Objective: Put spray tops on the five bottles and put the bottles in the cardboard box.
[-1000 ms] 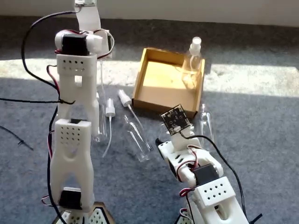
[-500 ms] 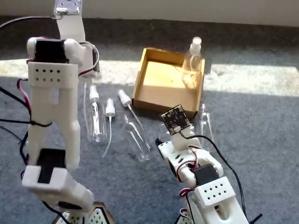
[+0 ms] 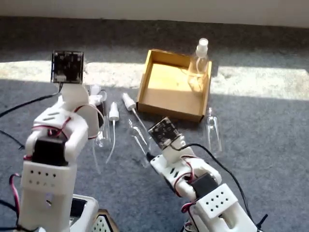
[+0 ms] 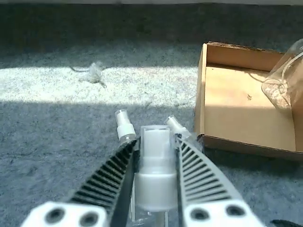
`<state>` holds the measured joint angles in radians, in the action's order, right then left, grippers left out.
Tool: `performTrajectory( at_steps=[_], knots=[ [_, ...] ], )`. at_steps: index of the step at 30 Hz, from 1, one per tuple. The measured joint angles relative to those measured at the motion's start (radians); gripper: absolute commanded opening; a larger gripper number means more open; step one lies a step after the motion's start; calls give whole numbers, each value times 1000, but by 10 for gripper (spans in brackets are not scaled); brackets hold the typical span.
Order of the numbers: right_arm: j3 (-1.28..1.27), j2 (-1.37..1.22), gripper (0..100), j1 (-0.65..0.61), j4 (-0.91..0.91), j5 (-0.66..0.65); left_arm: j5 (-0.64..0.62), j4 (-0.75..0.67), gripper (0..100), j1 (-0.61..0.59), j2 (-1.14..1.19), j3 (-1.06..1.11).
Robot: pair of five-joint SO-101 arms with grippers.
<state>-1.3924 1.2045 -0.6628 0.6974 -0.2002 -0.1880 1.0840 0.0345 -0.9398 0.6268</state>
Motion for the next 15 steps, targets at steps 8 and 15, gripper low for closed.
performTrajectory(
  at_steps=[8,15],
  knots=[
    [-3,5,4,-109,-84,-43,-14,-328,5,23,-315,278],
    [-114,8,4,-109,-218,-84,-61,-439,5,21,-328,299]
  ],
)
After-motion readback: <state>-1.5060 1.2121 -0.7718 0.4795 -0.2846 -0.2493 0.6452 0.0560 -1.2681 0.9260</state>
